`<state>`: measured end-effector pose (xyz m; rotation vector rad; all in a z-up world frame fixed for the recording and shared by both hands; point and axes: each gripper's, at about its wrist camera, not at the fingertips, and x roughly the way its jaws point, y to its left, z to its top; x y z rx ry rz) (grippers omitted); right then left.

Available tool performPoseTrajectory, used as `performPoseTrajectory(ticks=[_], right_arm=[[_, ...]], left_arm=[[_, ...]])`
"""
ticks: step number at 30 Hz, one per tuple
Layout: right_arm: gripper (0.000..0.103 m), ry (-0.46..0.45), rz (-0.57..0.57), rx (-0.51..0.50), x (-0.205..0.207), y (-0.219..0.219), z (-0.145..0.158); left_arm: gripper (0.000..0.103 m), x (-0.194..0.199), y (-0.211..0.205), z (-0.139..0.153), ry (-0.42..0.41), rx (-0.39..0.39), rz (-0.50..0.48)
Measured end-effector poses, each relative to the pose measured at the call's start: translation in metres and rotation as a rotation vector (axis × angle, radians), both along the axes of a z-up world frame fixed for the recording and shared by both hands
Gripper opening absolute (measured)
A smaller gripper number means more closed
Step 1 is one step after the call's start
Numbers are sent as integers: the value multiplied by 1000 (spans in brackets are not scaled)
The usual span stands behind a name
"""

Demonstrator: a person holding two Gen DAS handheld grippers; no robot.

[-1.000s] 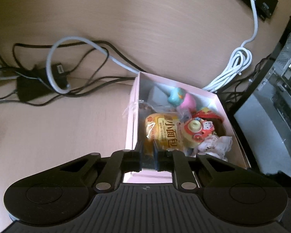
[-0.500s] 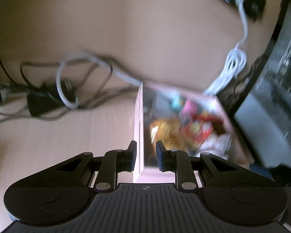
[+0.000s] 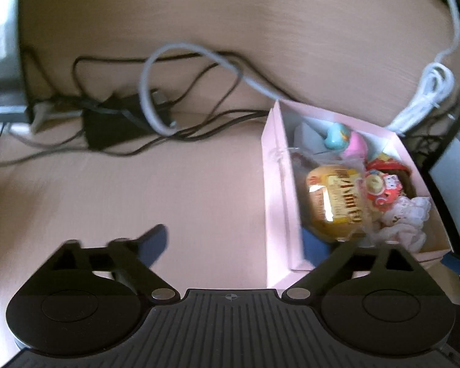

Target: Organize objects

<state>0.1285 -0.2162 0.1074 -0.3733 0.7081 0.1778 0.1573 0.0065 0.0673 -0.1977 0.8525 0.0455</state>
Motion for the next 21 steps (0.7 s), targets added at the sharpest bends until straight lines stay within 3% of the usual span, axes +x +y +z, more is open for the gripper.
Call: performPoseTrajectory(ticks=[4, 12, 17, 21], right_arm=[[56, 0, 39, -15, 5, 11, 0], [56, -4, 60, -43, 8, 21, -1], [56, 8, 10, -42, 8, 20, -1], [60, -10, -66, -28, 2, 15, 6]], left_arm=[[101, 3, 14, -2, -2, -23, 55], [101, 9, 22, -2, 0, -50, 71], [100, 8, 28, 0, 8, -85, 63], [99, -11, 32, 16, -64, -70, 50]])
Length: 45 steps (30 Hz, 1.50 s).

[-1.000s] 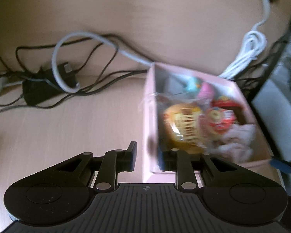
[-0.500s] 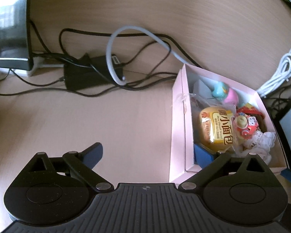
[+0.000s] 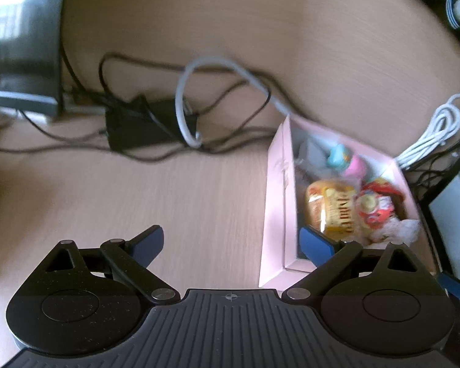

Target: Organize objects

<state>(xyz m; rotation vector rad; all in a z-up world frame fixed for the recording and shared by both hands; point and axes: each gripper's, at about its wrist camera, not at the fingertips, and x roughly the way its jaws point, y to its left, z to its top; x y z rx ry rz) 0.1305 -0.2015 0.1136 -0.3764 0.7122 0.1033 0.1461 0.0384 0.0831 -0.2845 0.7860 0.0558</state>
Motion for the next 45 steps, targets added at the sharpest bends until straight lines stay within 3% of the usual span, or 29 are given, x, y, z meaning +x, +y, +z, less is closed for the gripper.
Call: performPoseTrajectory(ticks=[3, 7, 12, 16, 22, 24, 34, 41, 43, 45], right_arm=[[71, 21, -54, 64, -12, -7, 7], [87, 73, -119, 170, -45, -15, 11], [89, 152, -149, 244, -97, -7, 0], [101, 190, -154, 249, -132, 4, -13], [102, 234, -102, 252, -155, 6, -30], [103, 244, -103, 263, -156, 2, -33], [103, 169, -24, 280, -142, 0, -38], [103, 135, 35, 288, -112, -1, -42], [103, 119, 57, 293, -109, -2, -43], [103, 81, 67, 305, -108, -5, -46]], left_arm=[[99, -24, 4, 14, -50, -21, -20], [99, -68, 3, 19, -91, -10, -132], [99, -123, -7, -1, -55, 20, -279], [99, -154, -18, -18, -31, 73, -335], [99, -171, -21, -40, 34, 88, -242], [99, -174, -17, -45, 58, 49, -201], [99, -174, -33, -54, -34, 105, -99], [99, -143, -49, -61, -65, 197, -49], [100, -139, -58, -64, -60, 270, -54], [100, -138, -57, -64, -59, 254, -53]])
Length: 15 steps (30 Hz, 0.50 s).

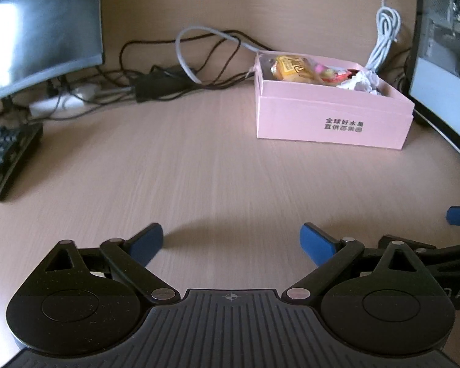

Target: Organize objects

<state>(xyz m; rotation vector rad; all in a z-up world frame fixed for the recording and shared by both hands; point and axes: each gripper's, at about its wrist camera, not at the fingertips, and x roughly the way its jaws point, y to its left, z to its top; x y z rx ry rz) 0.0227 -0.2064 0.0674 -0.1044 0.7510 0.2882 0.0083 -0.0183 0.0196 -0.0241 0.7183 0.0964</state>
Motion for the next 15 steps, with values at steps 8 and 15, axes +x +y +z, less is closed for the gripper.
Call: performPoseTrajectory(ticks=[8, 15], right_arm=[[103, -58, -79, 17, 4, -2, -5], [103, -59, -113, 15, 11, -2, -5]], left_arm=[[100, 1, 0, -1, -4, 3, 0], [100, 2, 1, -1, -4, 4, -4]])
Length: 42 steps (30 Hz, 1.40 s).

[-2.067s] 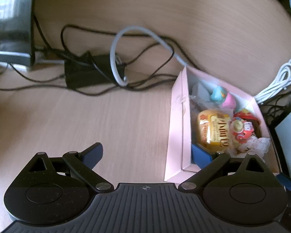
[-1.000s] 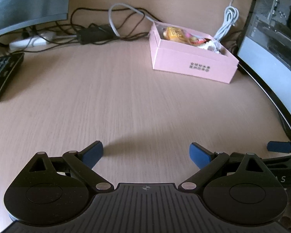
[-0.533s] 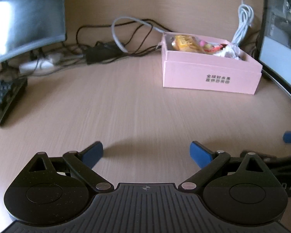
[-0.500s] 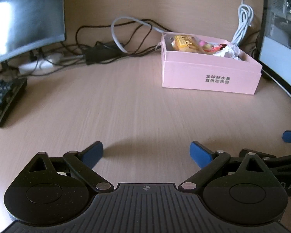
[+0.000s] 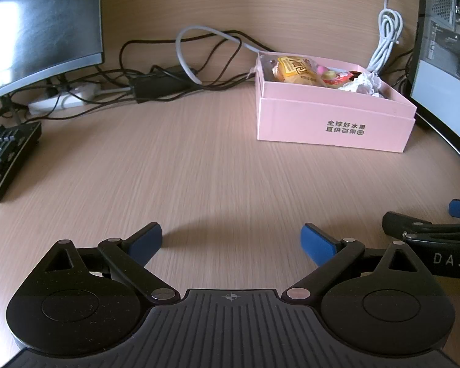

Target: Organize objects

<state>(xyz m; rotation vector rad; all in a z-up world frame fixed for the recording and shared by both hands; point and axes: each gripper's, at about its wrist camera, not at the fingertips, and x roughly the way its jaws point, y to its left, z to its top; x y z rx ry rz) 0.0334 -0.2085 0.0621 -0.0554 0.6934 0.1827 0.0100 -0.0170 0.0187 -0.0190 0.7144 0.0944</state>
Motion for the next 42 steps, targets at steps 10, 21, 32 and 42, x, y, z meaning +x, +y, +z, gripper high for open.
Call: performPoseTrajectory(ticks=[10, 21, 32, 42], right_arm=[[103, 0, 1, 0, 0, 0, 0], [103, 0, 2, 0, 0, 0, 1], [103, 0, 2, 0, 0, 0, 1], [103, 0, 2, 0, 0, 0, 1]], left_arm=[[101, 2, 1, 1, 0, -4, -6], [100, 1, 2, 1, -1, -4, -9], [100, 2, 4, 1, -1, -4, -12], [100, 2, 4, 1, -2, -6, -13]])
